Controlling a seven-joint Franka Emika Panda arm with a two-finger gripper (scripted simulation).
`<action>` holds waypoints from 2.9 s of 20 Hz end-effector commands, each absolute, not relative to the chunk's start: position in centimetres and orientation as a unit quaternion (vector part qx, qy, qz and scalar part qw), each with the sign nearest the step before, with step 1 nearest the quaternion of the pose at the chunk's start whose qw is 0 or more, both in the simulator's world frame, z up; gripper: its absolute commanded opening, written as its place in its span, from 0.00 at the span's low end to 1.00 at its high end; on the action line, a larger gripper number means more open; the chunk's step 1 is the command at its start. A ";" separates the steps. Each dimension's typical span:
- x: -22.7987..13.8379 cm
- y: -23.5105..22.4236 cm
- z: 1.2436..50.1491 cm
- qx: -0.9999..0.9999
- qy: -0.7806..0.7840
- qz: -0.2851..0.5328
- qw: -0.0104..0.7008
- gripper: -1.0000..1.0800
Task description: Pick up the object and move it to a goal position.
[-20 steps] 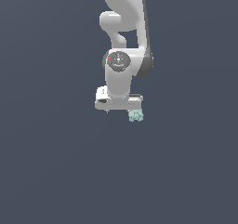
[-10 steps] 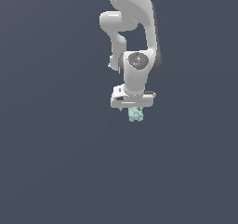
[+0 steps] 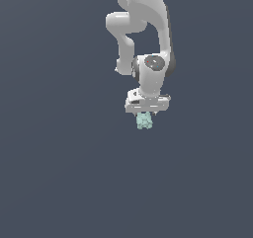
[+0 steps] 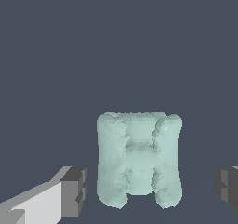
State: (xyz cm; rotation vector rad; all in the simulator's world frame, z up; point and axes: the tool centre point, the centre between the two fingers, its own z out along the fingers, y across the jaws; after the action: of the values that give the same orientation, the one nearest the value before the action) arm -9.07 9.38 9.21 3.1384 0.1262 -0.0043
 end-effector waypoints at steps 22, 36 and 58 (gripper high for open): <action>-9.3 9.6 4.1 0.999 0.041 0.000 0.000 0.00; -8.5 9.4 5.2 0.999 0.040 0.007 0.000 0.00; 1.6 6.7 15.3 0.999 0.040 0.004 -0.001 0.00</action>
State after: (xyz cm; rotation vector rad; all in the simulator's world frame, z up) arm 0.69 6.96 14.38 3.1405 0.1257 0.0137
